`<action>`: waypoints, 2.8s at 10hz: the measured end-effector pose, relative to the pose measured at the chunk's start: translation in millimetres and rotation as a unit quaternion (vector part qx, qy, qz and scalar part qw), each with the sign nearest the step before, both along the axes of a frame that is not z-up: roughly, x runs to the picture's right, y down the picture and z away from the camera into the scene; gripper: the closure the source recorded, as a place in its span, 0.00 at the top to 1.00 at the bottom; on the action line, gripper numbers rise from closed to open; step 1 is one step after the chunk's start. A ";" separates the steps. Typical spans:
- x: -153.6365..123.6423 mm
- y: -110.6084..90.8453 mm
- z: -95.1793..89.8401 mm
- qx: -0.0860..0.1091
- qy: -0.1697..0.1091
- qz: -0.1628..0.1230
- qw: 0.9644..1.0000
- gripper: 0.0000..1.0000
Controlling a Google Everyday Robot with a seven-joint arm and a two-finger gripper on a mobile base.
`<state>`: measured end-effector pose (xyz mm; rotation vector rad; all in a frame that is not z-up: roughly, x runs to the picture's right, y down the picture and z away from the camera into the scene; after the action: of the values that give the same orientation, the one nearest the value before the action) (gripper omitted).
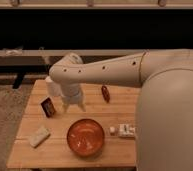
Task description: Place the ceramic cup over the eraser
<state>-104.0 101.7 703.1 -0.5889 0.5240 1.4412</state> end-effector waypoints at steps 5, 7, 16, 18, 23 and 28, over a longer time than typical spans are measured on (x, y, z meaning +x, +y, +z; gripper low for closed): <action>0.0 0.1 0.0 0.000 0.000 0.000 1.000 0.65; 0.0 0.0 0.0 0.000 0.000 0.000 1.000 0.65; 0.0 0.1 0.0 0.000 0.000 0.000 1.000 0.65; 0.1 0.1 0.1 0.000 0.000 0.000 1.000 0.65; -9.0 -10.7 -0.4 0.013 -0.015 -0.017 1.000 0.65; -86.8 -72.9 32.3 0.045 -0.073 -0.071 0.994 0.65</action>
<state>-190.8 28.8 735.4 -0.5691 0.3768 1.2687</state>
